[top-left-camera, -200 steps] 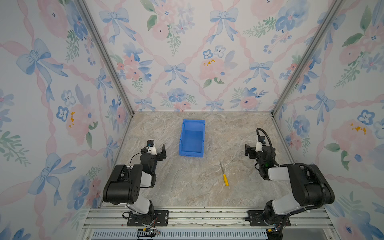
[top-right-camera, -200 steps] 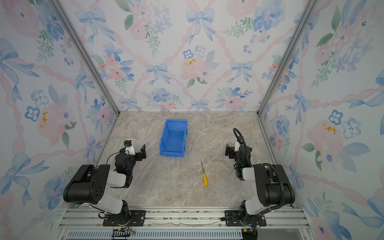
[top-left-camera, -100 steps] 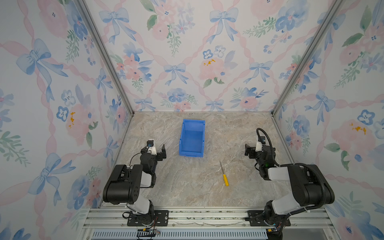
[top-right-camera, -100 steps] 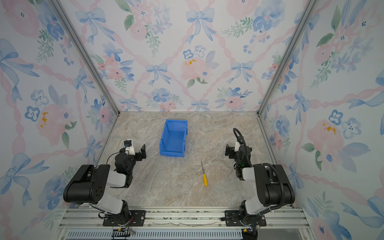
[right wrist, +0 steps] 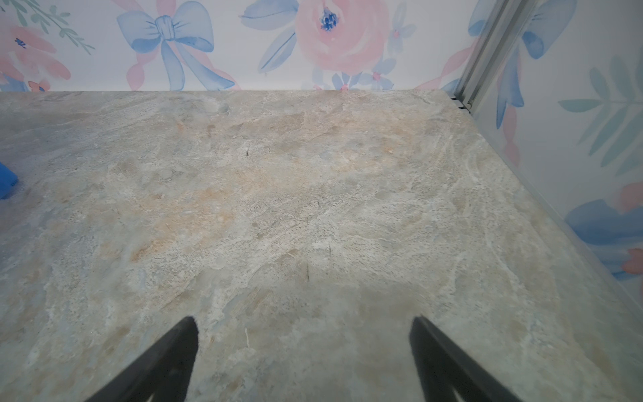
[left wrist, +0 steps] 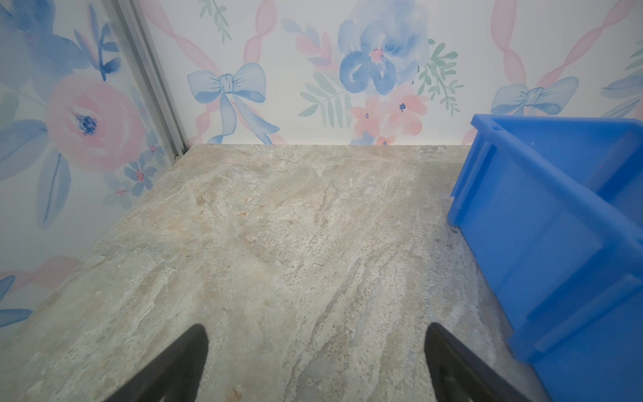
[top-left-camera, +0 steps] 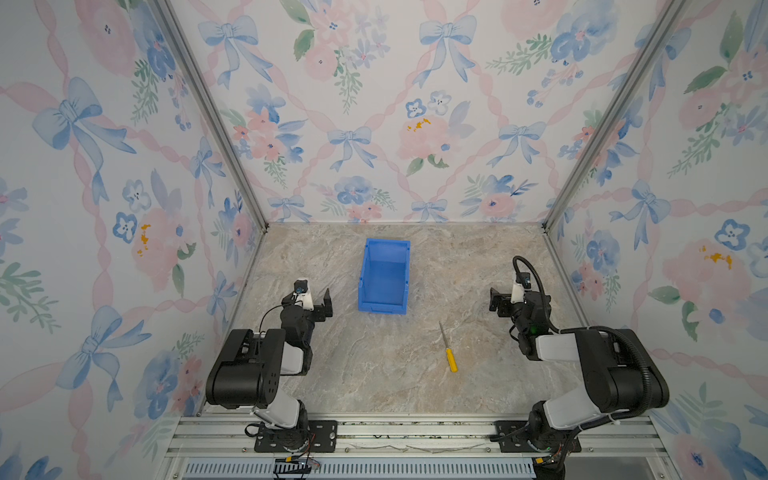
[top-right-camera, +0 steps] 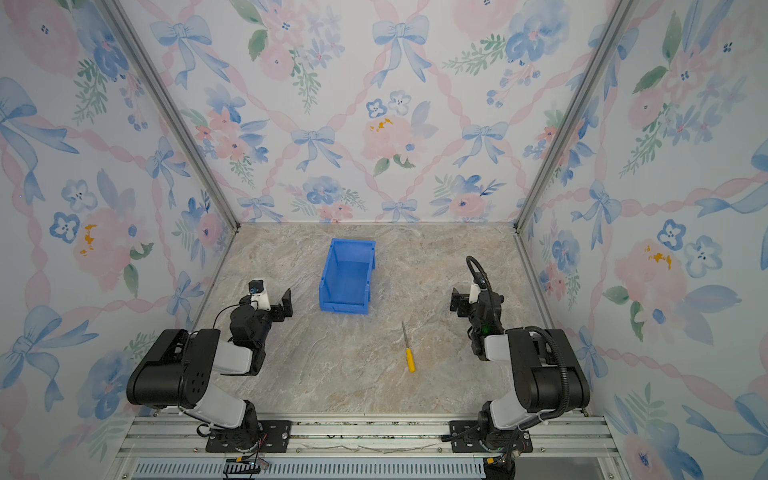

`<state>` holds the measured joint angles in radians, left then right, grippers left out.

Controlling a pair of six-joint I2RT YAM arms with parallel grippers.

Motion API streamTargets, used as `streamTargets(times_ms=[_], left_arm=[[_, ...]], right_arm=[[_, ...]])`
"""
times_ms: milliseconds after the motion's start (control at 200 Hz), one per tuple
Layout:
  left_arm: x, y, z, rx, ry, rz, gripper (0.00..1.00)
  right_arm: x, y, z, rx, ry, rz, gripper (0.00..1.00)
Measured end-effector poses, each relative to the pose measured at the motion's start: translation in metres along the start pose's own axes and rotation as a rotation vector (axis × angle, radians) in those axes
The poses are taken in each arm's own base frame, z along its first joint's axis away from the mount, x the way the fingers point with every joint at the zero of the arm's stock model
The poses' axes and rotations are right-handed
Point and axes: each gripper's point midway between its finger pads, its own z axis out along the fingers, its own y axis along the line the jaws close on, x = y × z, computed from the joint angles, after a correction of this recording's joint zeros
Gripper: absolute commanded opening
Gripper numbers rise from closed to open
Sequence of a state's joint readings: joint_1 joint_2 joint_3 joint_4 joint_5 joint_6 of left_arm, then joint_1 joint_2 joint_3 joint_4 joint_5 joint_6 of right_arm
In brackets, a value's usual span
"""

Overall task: Put the screwdriver in the bin
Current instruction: 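Move the right gripper over the yellow screwdriver handle while the left arm rises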

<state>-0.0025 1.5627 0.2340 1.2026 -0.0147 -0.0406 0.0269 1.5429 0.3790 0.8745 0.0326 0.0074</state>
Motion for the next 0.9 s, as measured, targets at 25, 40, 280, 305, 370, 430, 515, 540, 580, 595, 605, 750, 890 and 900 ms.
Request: streamTargets(times_ms=[25,40,280,305,370,430,515,540,580,595,605,750,890,900], left_arm=[[0.0,0.0,0.001,0.001,0.004,0.004,0.98],[0.0,-0.001,0.002,0.003,0.006,0.005,0.98],[-0.035,-0.007,0.007,0.032,0.0,0.033,0.98],[-0.04,-0.008,0.007,0.035,-0.003,0.039,0.98],[-0.057,-0.01,0.006,0.043,-0.015,0.049,0.98],[-0.07,-0.012,0.003,0.046,-0.023,0.065,0.98],[-0.084,-0.014,-0.003,0.053,-0.013,0.091,0.98],[-0.089,-0.015,-0.005,0.058,-0.008,0.099,0.98],[-0.098,-0.017,-0.009,0.071,0.002,0.117,0.98],[-0.101,-0.018,-0.01,0.077,0.007,0.126,0.98],[-0.104,-0.019,-0.011,0.081,0.01,0.13,0.98],[-0.149,-0.036,-0.024,0.151,0.063,0.205,0.98],[-0.181,-0.044,-0.047,0.208,0.115,0.25,0.98],[-0.181,-0.045,-0.048,0.214,0.122,0.253,0.98]], right_arm=[[0.0,0.0,0.001,0.0,0.008,0.0,0.97],[-0.001,0.0,0.001,0.0,0.011,0.0,0.97],[-0.073,-0.005,-0.005,0.033,-0.001,0.037,0.97],[-0.084,-0.006,-0.008,0.038,-0.009,0.047,0.97],[-0.106,-0.008,-0.019,0.048,-0.014,0.085,0.97],[-0.125,-0.008,-0.031,0.069,0.0,0.141,0.97],[-0.148,-0.01,-0.05,0.091,0.03,0.228,0.97],[-0.155,-0.01,-0.056,0.09,0.037,0.248,0.97],[-0.163,-0.008,-0.065,0.077,0.041,0.279,0.97],[-0.165,-0.006,-0.069,0.069,0.045,0.291,0.97],[-0.165,-0.005,-0.071,0.065,0.049,0.296,0.97],[-0.132,0.028,-0.092,-0.017,0.213,0.322,0.97],[-0.084,0.098,-0.125,-0.138,0.4,0.198,0.96],[-0.081,0.103,-0.128,-0.145,0.41,0.188,0.95]])
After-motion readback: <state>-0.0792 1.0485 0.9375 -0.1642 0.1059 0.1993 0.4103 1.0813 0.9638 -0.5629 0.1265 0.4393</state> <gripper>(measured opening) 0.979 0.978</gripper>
